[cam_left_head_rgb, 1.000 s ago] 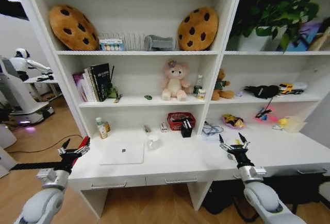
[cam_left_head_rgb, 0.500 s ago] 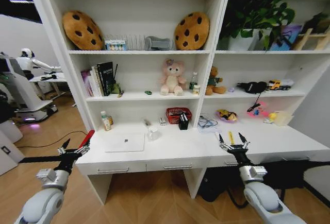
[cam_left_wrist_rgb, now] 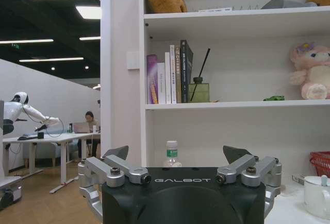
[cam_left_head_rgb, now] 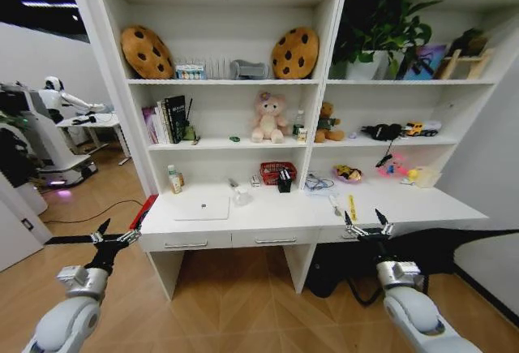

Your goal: Organize the objects on the table.

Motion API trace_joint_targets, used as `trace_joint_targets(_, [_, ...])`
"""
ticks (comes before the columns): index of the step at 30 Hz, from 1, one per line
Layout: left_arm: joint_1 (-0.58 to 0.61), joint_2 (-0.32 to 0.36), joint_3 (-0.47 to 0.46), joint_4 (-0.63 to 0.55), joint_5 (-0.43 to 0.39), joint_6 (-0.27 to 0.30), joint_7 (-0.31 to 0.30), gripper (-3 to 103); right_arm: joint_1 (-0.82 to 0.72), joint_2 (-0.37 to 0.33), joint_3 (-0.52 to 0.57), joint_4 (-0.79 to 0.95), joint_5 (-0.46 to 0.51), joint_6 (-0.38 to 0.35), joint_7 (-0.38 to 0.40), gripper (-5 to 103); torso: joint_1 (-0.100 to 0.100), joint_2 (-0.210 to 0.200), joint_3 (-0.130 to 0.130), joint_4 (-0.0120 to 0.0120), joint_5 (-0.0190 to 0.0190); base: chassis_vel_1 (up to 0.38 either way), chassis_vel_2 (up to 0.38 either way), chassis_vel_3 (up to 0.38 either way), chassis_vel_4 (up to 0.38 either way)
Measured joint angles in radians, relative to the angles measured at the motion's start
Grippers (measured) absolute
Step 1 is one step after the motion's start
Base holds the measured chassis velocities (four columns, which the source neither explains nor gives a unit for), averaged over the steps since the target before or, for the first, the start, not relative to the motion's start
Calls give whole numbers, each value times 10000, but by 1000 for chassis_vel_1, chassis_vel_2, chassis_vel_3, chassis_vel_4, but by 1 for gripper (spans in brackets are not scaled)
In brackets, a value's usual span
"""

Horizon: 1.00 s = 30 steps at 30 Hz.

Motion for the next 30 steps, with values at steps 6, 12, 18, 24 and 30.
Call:
trace_joint_targets(6, [0, 0, 0, 0, 0, 0, 3, 100, 0, 0, 0, 1, 0, 0, 0, 100, -1, 2, 0, 3, 5, 113, -91, -106, 104])
trace_joint_targets(12, [0, 0, 0, -1, 0, 0, 2, 100, 0, 0, 0, 0, 0, 0, 0, 100, 3, 0, 1, -1, 9, 0, 0, 0, 0])
trace_joint_targets(18, [0, 0, 0, 0, 0, 0, 2, 100, 0, 0, 0, 0, 0, 0, 0, 100, 5, -2, 1, 1, 7, 0, 0, 0, 0])
trace_joint_targets(24, [0, 0, 0, 0, 0, 0, 2, 100, 0, 0, 0, 0, 0, 0, 0, 100, 4, -1, 1, 1, 7, 0, 0, 0, 0])
trace_joint_targets(30, [0, 0, 0, 0, 0, 0, 2, 100, 0, 0, 0, 0, 0, 0, 0, 100, 4, -1, 1, 1, 7, 0, 0, 0, 0])
